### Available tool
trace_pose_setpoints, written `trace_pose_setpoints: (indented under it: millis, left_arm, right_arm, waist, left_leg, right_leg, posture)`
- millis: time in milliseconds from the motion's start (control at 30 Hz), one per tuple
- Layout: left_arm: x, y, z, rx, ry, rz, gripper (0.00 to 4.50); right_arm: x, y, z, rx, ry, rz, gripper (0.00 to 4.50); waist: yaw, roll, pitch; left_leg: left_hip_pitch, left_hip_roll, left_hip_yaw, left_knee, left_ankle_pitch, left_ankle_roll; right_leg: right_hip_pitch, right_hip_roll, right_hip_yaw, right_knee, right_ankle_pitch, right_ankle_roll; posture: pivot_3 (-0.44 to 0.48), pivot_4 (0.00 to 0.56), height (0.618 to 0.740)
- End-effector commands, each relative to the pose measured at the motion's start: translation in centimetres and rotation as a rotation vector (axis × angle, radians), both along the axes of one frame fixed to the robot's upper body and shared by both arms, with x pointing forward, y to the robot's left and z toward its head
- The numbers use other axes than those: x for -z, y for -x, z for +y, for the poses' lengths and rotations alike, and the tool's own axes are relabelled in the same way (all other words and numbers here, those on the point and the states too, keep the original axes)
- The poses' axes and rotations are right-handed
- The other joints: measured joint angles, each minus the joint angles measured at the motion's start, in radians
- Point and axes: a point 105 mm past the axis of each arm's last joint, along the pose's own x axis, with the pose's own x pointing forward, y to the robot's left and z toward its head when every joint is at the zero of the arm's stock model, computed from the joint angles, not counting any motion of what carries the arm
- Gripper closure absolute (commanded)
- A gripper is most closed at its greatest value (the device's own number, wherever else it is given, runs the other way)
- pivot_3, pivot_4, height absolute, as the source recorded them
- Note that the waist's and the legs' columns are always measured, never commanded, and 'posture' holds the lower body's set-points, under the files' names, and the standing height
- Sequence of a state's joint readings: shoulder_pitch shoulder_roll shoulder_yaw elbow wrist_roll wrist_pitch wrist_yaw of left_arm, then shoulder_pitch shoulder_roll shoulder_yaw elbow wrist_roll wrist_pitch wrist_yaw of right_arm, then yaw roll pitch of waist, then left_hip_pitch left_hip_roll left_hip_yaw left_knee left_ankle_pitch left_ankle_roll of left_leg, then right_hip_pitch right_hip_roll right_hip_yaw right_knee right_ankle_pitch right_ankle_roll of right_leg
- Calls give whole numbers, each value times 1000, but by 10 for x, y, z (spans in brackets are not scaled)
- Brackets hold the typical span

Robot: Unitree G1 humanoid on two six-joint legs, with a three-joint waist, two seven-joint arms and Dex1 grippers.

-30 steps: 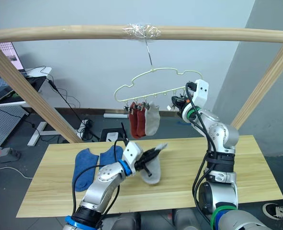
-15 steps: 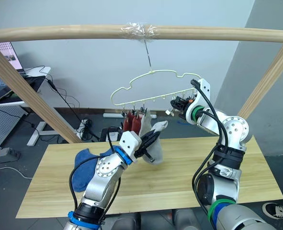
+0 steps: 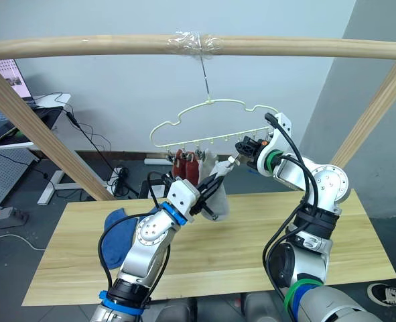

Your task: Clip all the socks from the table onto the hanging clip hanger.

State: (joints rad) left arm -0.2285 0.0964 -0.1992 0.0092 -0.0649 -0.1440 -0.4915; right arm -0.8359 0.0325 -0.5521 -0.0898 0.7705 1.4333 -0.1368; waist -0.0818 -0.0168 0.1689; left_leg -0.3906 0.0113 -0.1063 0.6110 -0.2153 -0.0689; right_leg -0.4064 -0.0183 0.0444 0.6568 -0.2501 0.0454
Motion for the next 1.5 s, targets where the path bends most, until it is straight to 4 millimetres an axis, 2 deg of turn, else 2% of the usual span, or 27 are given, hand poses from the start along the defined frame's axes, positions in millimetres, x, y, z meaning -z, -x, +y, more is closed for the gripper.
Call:
trace_pose_setpoints:
  millis: [33,533,633,833,933,967,1133,1167,1300,1433,1500]
  left_arm:
    - [-14,1,-5,12,13,-68,4475]
    - [-16,-1,-11,34,4,-87,4475]
    - [-17,0,-11,36,4,-87,4500]
    - [-18,-1,-11,38,6,-88,4500]
    - [-21,-2,-13,41,16,-88,4500]
    - [-21,-1,-14,44,12,-88,4500]
    - [-11,0,-20,92,28,-5,4500]
    - [-7,0,-22,109,47,39,3978]
    - [11,3,-19,142,102,199,2830]
    - [30,11,2,128,98,317,1583]
    - [32,18,15,119,77,338,901]
  right_arm:
    - [-3,3,0,4,-3,-9,4500]
    - [-5,5,8,-15,-36,-4,4500]
    - [-5,5,8,-18,-44,-2,3500]
    - [-4,6,7,-22,-56,-2,1225]
    - [-8,10,1,-39,-36,-40,165]
    - [-9,12,-2,-46,-34,-52,25]
    - [-20,31,-17,-98,-51,-133,25]
    - [-21,36,-20,-108,-41,-150,0]
    - [-15,54,-28,-131,71,-215,0]
    - [3,59,-36,-58,205,-266,0]
    - [14,58,-37,-29,310,-310,0]
  waist:
    - [-1,0,0]
    - [-3,1,-1]
    - [-3,1,-1]
    - [-4,1,-1]
    - [-4,1,-1]
    - [-4,1,-1]
    - [-5,2,0]
    - [-6,2,0]
    - [-9,2,0]
    - [-19,2,0]
    - [-28,2,0]
  left_leg:
    - [0,0,0,0,0,0]
    - [0,0,0,0,0,0]
    - [0,0,0,0,0,0]
    - [-2,0,0,0,0,0]
    - [-2,0,0,0,0,0]
    - [-2,0,0,0,0,0]
    - [-4,0,0,0,0,0]
    - [-4,0,0,0,0,0]
    - [-4,0,-1,0,0,0]
    - [-4,0,0,0,0,0]
    - [-4,0,0,0,0,0]
  right_leg:
    - [0,0,0,0,0,0]
    - [0,0,0,0,0,0]
    - [0,0,0,0,0,0]
    - [-1,0,0,0,0,0]
    - [-2,0,0,0,0,0]
    - [-2,0,0,0,0,0]
    - [-2,0,0,-1,0,0]
    - [-3,0,0,-1,0,0]
    - [-3,0,-1,-1,-1,1]
    - [-4,0,0,-1,-1,1]
    - [-4,0,0,-1,-1,1]
  posture:
    - [-91,117,740]
    - [-88,123,740]
    - [-87,124,740]
    - [-89,129,740]
    - [-87,131,740]
    - [-88,131,740]
    - [-104,134,740]
    - [-106,134,740]
    - [-116,137,740]
    - [-112,141,740]
    - [-112,141,740]
